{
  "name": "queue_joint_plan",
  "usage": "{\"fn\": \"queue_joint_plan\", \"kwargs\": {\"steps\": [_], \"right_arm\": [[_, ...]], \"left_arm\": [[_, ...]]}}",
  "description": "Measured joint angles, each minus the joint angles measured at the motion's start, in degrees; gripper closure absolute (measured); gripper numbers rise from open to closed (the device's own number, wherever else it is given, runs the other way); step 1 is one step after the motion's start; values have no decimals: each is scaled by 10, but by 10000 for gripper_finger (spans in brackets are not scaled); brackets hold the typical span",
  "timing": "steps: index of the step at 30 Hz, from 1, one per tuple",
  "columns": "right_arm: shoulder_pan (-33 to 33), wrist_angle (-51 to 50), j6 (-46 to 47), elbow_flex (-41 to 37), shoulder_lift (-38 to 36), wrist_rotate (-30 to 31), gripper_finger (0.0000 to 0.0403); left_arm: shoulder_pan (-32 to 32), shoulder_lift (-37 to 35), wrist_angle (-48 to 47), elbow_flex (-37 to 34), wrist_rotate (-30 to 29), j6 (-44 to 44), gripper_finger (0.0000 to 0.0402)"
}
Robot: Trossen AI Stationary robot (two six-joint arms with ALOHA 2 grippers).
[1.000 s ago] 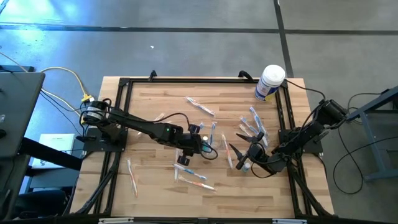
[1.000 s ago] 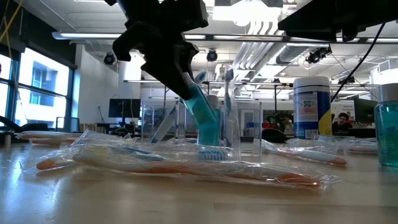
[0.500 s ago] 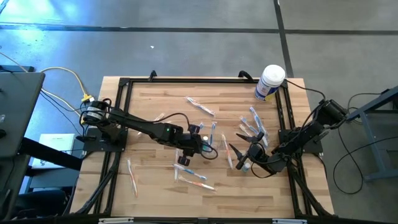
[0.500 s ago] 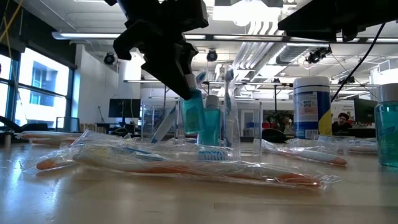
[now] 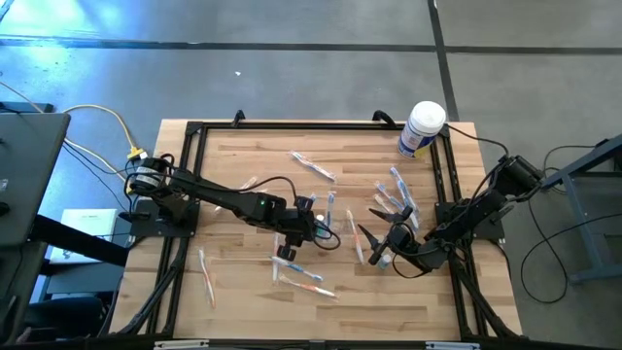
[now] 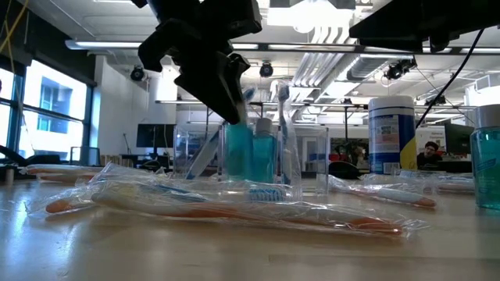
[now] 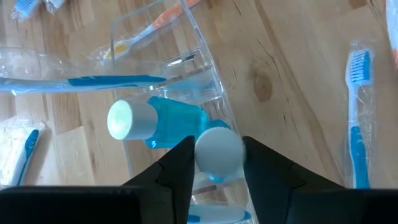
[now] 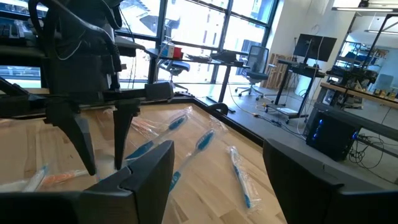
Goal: Pick & Place toothbrushing station
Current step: Put the blue mouthwash bottle into the transparent organizer, then put the blue toothbrush into the transparent organizer
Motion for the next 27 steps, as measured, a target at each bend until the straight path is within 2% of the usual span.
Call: {"fn": "queue_joint_plan", "kwargs": {"steps": [7,13,21,24,27], "right_arm": [[0,0,0,0,0,0,164],[0,0,0,0,0,0,164],[1,-6,-3,0,0,0,164],[10,-2,-16,0,0,3,164],[26,20,-54,0,-4,21,164]], "left_arm": [[0,1,3,0,-22,1,229],[-2,-12,55,0,-71,53,225],[-33,-64,138,0,-124,67,225],[-51,-94,140,0,-141,50,225],[-71,-125,122,0,-140,-3,225]]}}
